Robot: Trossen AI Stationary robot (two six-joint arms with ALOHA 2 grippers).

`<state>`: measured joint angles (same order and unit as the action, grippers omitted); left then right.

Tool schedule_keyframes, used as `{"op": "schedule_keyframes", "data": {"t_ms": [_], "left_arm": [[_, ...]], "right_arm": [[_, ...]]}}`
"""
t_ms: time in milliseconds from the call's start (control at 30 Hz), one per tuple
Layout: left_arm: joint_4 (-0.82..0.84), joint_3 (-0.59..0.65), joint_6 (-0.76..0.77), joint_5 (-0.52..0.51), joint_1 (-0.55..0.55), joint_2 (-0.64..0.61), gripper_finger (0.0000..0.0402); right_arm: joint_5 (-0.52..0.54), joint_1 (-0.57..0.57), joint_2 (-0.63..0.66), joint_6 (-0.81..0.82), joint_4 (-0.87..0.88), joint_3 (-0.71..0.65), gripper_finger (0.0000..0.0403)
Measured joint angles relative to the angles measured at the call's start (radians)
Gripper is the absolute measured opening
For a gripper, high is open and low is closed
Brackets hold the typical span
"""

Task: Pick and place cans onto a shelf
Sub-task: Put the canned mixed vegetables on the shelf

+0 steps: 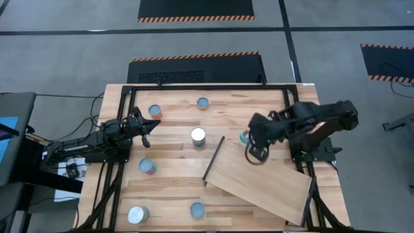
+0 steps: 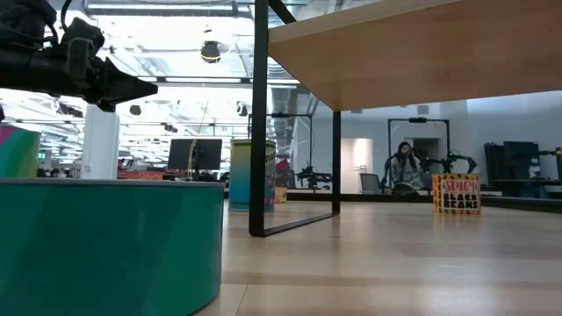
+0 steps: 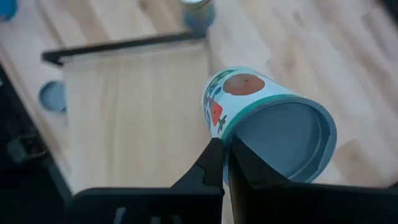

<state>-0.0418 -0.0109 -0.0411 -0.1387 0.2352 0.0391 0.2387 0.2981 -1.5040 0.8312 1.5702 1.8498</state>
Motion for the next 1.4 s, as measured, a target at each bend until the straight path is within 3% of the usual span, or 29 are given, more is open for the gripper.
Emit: {"op": "schedule_keyframes", "data": {"t_ms": [300,500,1167,1400], "left_arm": [[0.0,0.0,0.0,0.0,0.0,0.0,0.0],[0.0,0.0,0.0,0.0,0.0,0.0,0.0],[0.0,0.0,0.0,0.0,0.0,0.0,0.0],[0.0,0.0,0.0,-0.005,0.0,0.0,0.0]], "right_arm": [[-0.043,0.155,0.054,0.219,0.002,-0.135,0.0015],[-0.126,0.208,0.1,0.365,0.003,-0.208,0.0015],[-0.332,0.455,0.076,0.823,0.004,-0.258,0.0014],[-0.373,0.51,0.076,0.897,0.0,-0.299,0.0014]]}}
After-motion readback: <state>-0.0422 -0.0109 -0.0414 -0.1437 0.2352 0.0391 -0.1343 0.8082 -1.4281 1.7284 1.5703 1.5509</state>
